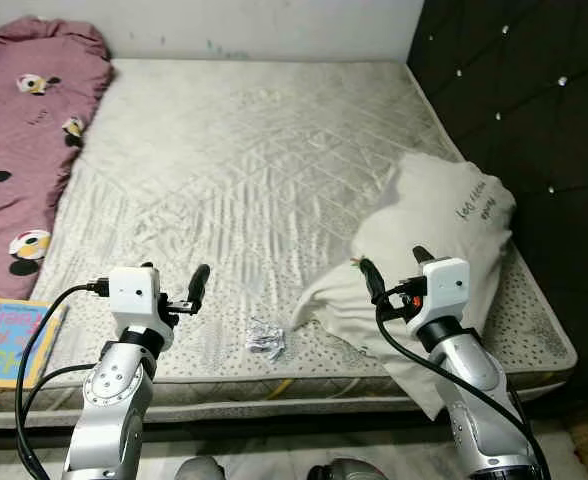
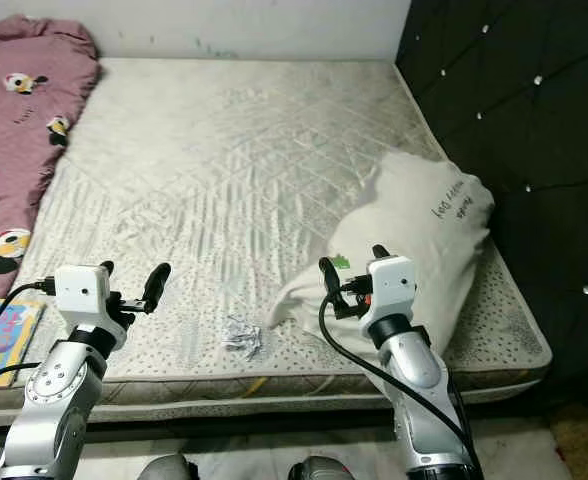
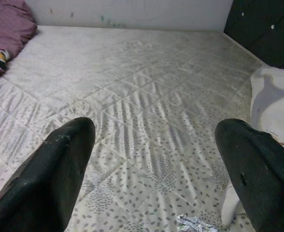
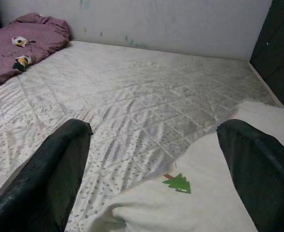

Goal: Clean up the room

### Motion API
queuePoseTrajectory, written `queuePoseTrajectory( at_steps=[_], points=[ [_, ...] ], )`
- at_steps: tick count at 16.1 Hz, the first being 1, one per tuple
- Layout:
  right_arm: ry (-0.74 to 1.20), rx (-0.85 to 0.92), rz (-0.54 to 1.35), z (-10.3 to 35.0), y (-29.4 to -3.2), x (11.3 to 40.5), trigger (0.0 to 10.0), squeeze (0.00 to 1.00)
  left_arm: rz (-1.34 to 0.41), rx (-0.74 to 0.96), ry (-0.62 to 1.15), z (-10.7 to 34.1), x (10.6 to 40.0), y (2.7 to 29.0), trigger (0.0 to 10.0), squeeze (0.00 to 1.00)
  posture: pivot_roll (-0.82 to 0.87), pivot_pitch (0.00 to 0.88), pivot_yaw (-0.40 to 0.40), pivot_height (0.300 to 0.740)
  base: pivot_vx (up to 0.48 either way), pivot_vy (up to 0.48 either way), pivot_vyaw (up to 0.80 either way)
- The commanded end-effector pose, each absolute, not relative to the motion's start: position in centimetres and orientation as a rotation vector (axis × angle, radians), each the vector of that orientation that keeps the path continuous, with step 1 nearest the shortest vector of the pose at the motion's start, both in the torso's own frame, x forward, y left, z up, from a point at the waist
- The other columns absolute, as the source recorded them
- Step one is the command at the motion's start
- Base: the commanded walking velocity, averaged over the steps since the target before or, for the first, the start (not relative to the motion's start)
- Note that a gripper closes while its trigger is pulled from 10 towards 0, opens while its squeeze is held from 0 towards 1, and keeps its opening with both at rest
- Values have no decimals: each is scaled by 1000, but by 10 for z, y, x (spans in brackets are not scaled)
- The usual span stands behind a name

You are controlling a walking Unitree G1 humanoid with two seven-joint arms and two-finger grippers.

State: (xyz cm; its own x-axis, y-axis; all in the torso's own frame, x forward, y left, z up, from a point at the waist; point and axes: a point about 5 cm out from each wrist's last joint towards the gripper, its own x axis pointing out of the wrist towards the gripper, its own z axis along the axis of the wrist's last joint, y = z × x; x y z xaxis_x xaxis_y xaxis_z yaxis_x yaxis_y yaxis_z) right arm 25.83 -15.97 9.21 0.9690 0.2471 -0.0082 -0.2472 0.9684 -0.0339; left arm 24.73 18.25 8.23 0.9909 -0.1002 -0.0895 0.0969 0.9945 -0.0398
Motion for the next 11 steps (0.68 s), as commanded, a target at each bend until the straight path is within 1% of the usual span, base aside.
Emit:
queuePoseTrajectory(
  at_steps=[1, 6, 8, 11],
  points=[
    [-1, -32, 240, 93, -161, 259, 10000, 0, -98, -44, 117, 78, 246, 184, 10000, 0, -13, 53, -47, 740, 0, 480, 0],
    [3, -27, 227, 92, -162, 258, 10000, 0, -100, -72, 122, 77, 245, 184, 10000, 0, -10, 55, -48, 740, 0, 480, 0],
    [8, -22, 215, 91, -163, 258, 10000, 0, -90, -71, 119, 77, 244, 185, 10000, 0, -8, 56, -48, 740, 0, 304, 0],
    [20, -9, 173, 89, -167, 258, 10000, 0, -78, -58, 123, 76, 243, 186, 10000, 0, -5, 56, -46, 740, 0, 0, 0]
  ],
)
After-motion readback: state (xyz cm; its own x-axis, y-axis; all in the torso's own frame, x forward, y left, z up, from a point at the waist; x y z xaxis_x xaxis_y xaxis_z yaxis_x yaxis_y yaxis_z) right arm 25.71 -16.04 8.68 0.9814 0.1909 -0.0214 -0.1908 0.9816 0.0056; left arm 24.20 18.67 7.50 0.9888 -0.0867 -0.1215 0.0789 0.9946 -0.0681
